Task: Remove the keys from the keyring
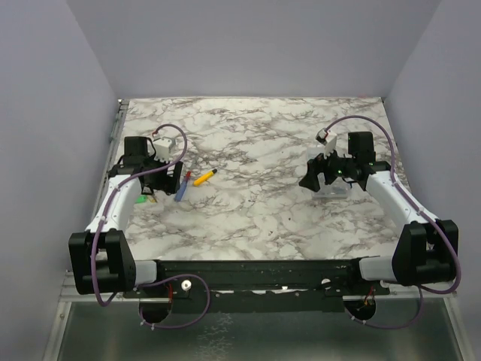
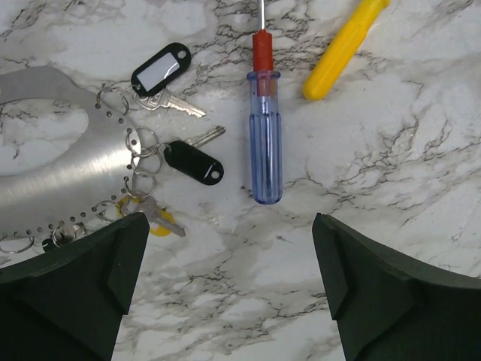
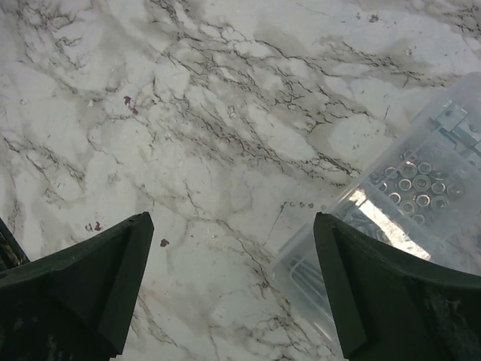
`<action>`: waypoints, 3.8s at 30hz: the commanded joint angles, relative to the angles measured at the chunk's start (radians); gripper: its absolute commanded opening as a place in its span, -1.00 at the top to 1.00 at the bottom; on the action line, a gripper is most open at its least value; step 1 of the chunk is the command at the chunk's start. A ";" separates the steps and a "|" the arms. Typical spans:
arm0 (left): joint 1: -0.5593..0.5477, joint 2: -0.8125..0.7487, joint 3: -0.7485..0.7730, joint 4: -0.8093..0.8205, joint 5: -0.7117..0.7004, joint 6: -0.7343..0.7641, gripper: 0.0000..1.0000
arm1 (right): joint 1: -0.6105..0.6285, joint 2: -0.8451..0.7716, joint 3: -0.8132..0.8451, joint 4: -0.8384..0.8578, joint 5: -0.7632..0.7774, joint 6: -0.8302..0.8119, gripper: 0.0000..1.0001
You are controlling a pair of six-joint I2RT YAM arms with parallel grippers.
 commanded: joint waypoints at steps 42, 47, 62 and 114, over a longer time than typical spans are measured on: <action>0.160 0.288 0.035 -0.048 -0.118 0.045 0.07 | 0.013 0.002 0.050 -0.069 -0.053 -0.025 -1.00; 0.160 0.343 0.042 0.007 -0.205 -0.019 0.06 | 0.013 0.001 0.048 -0.065 -0.053 -0.019 -1.00; 0.158 0.394 0.075 0.126 -0.199 -0.136 -0.18 | 0.013 0.008 0.045 -0.056 -0.051 -0.015 -1.00; -0.106 -0.036 0.565 0.017 0.477 -0.195 1.00 | 0.090 -0.060 -0.101 0.785 -0.352 0.562 -0.99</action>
